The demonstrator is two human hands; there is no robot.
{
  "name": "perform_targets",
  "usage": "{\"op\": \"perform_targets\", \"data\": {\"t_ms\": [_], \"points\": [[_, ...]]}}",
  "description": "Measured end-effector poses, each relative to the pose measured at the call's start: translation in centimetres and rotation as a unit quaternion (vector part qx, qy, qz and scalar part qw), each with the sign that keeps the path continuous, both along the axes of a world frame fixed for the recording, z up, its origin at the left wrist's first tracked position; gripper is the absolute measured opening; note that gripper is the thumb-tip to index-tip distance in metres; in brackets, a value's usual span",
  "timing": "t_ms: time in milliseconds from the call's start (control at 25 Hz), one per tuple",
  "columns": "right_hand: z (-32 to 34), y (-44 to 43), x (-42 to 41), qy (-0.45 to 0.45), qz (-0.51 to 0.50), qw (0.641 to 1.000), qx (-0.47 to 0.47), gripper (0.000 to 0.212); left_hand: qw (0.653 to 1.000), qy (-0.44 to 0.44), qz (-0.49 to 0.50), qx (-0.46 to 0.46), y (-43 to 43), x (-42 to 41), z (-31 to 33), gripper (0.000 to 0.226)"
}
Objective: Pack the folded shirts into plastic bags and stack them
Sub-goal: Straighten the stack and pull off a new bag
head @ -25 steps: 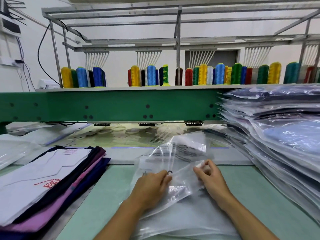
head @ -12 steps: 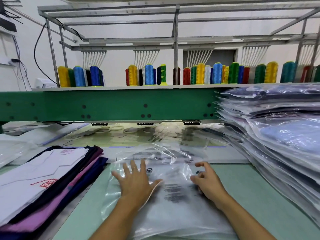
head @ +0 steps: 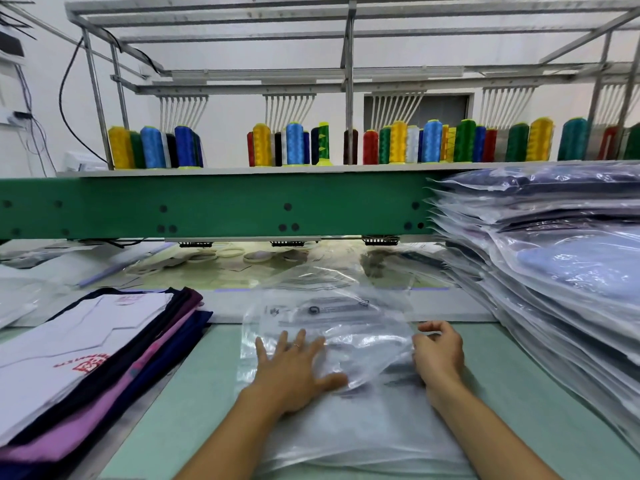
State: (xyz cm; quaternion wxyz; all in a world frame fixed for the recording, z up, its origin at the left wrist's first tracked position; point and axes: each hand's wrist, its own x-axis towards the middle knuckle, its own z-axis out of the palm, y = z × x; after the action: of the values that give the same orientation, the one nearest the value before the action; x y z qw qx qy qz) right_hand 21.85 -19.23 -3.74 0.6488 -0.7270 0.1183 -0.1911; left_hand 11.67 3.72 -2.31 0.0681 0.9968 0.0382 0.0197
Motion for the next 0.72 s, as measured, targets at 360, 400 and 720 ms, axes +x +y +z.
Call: {"op": "perform_targets", "data": {"t_ms": [360,400,720], "points": [[0.6,2.9,-3.2,0.0,0.248,0.967,0.054,0.013,0.956,-0.23,-0.176,-0.056,-3.5,-0.6,0.4,0.04],[0.7,3.2,-3.7,0.0,0.269,0.962,0.054,0.012,0.947,-0.254,-0.191,-0.053,-4.3,-0.5,0.6,0.032],[1.7,3.3,-4.0,0.008,0.275,0.96,0.047,0.01,0.94,-0.302,-0.143,-0.076,-4.6,0.1,0.6,0.02]]}}
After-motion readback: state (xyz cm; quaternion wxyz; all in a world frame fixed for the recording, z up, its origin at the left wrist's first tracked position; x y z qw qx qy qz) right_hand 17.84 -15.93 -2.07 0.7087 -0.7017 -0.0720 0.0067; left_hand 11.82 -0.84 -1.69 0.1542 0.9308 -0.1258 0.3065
